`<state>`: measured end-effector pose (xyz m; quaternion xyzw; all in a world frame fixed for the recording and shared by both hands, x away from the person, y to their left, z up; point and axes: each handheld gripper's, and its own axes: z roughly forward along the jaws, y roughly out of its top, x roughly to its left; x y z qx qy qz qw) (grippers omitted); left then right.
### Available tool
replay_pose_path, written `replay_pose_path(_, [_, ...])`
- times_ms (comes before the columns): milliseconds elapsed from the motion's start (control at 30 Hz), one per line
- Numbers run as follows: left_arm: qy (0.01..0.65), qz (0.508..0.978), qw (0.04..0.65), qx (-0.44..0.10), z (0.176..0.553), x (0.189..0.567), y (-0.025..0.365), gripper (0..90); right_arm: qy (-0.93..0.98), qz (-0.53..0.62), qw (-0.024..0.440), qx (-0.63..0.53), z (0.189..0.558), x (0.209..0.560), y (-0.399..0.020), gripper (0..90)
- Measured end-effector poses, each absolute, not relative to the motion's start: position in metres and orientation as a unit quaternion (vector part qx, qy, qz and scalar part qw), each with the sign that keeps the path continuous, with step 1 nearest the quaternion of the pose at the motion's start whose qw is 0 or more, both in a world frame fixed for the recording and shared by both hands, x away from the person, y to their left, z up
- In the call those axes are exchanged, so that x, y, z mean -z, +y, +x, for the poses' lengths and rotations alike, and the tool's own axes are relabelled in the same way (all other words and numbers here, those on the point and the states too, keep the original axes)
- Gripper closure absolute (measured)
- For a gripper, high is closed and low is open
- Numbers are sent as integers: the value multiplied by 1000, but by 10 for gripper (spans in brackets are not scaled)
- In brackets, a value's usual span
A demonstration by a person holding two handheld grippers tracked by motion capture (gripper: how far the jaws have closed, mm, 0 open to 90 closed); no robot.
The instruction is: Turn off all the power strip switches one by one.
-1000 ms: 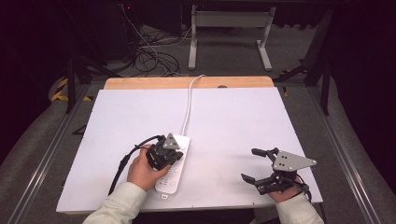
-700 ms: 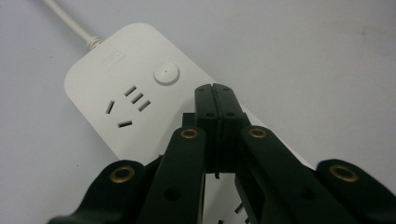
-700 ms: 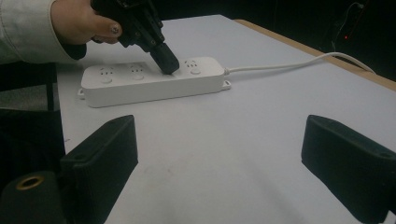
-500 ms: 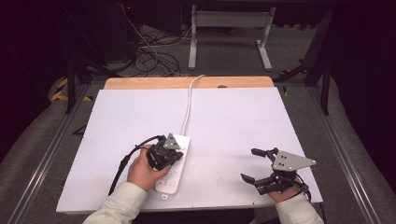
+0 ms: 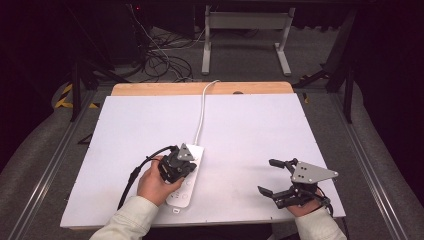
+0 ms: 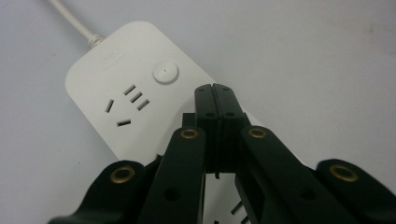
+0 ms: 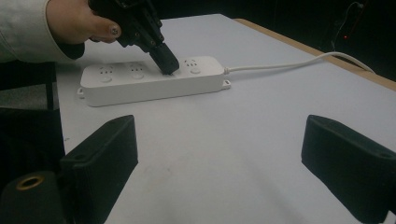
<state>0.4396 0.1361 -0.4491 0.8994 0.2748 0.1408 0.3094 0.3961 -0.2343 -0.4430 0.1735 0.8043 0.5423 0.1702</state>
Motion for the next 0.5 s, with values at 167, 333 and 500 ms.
replay_pose_path(167, [272,888,350,-122,438,420,145,900,803,175,169,-544,397,443,-236,112])
replay_pose_path(333, [269,890,345,-127,432,414,150,900,803,174,169,-544,397,443,-236,112])
replay_pose_path(500, [262,891,350,-124,423,411,150,900,803,173,171,-544,396,443,-236,112])
